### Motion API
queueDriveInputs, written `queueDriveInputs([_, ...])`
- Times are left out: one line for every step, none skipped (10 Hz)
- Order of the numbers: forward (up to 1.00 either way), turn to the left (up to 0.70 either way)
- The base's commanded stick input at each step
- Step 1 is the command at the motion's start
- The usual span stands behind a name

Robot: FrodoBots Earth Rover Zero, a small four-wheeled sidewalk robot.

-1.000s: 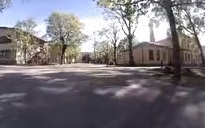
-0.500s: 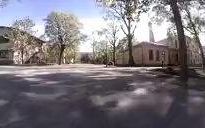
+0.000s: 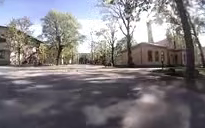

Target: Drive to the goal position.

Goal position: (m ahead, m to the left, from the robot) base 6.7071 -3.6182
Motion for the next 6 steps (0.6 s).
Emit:
queueDriveInputs([1.0,0.0])
queueDriveInputs([1.0,0.0])
queueDriveInputs([1.0,0.0])
queueDriveInputs([1.0,0.0])
queueDriveInputs([1.0,0.0])
queueDriveInputs([1.0,0.0])
